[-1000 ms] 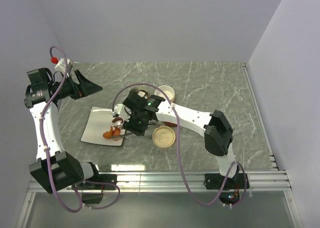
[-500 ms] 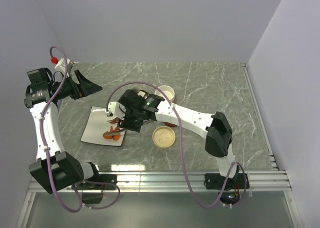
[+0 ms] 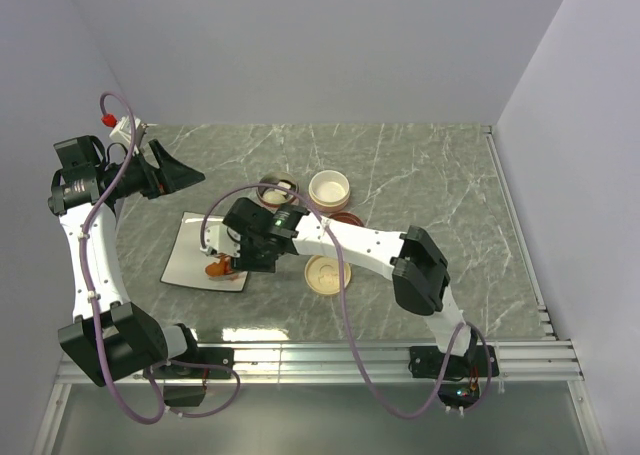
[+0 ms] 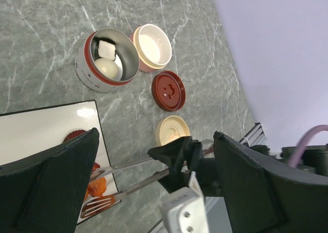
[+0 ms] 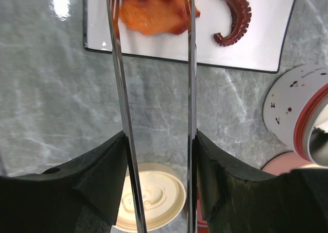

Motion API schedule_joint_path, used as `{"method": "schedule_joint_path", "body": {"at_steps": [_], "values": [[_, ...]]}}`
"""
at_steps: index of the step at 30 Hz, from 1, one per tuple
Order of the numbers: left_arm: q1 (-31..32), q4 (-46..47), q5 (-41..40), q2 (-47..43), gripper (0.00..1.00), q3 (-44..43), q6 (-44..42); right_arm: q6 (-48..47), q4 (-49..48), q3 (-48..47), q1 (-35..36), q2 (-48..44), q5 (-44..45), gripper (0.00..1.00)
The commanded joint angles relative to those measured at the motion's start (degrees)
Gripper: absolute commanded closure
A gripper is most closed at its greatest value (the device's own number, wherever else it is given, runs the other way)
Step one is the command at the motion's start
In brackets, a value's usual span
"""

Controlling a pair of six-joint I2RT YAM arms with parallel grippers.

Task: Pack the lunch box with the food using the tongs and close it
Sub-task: Pick up the food using the clamp

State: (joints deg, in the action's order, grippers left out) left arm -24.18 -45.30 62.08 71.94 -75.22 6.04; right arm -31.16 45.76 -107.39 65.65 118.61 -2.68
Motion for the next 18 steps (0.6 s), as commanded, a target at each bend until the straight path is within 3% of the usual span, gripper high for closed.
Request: {"method": "schedule_joint_path", "body": {"at_steps": [1, 13, 18], "values": [[-0.42, 0.39, 1.11, -1.01, 0.01, -0.28, -1.65, -1.8, -2.43, -3.0, 0.18, 1.27, 2.59, 0.42], [-0.69, 0.12, 0.93, -0.93, 0.01, -0.28, -1.91, -3.56, -2.6, -4.66, 0.18, 3.91, 3.63, 0.46], [-0.86, 0.03, 1.02, -0.75, 0.01, -0.28, -2.0, -3.65, -1.81, -5.98, 0.1, 4.88, 3.82, 0.52]]}}
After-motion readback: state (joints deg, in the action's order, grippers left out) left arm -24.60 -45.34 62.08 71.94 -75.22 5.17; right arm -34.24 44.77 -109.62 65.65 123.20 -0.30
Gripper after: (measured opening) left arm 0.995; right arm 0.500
